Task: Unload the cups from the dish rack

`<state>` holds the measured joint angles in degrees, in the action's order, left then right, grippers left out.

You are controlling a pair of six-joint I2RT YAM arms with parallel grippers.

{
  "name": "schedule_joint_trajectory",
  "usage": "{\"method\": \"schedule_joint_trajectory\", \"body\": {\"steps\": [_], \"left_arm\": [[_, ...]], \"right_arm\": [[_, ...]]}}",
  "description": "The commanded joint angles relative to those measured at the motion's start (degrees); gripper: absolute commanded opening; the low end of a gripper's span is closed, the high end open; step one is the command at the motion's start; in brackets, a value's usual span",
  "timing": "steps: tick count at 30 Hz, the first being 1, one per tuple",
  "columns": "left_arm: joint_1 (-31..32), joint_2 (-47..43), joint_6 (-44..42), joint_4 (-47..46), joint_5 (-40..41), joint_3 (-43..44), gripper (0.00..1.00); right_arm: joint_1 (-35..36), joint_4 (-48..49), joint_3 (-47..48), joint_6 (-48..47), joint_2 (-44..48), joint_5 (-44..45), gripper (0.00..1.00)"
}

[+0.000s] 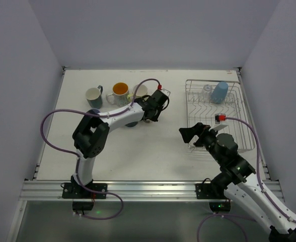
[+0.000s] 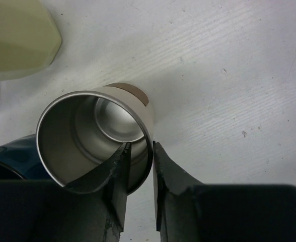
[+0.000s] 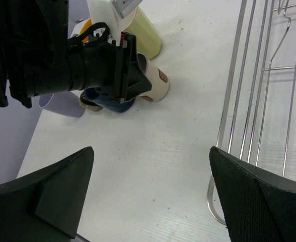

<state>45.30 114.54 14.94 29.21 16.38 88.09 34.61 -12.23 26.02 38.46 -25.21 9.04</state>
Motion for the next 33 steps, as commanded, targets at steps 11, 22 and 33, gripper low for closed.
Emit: {"method": "schedule_joint_trajectory", "body": {"steps": [11,22,33], "left_arm": [[0.05,-6.06,-0.53,1.38,-1.35,4.19,0.49],[1.37,-34.09,5.53,-13.82,-15.05,-13.36,0.80],[1.64,-69.09,-0.52,-8.83,-13.51,-36.93,0.83]], "right_arm": [[-0.07,-0.25,11.40,-6.81,-7.56,6.06,0.65],[-21.66,-0.43,25.20,-12.53,-26.98,1.68,0.52],[-37.15,2.03,38.92,-12.88,-53.59,0.89,0.99]]}}
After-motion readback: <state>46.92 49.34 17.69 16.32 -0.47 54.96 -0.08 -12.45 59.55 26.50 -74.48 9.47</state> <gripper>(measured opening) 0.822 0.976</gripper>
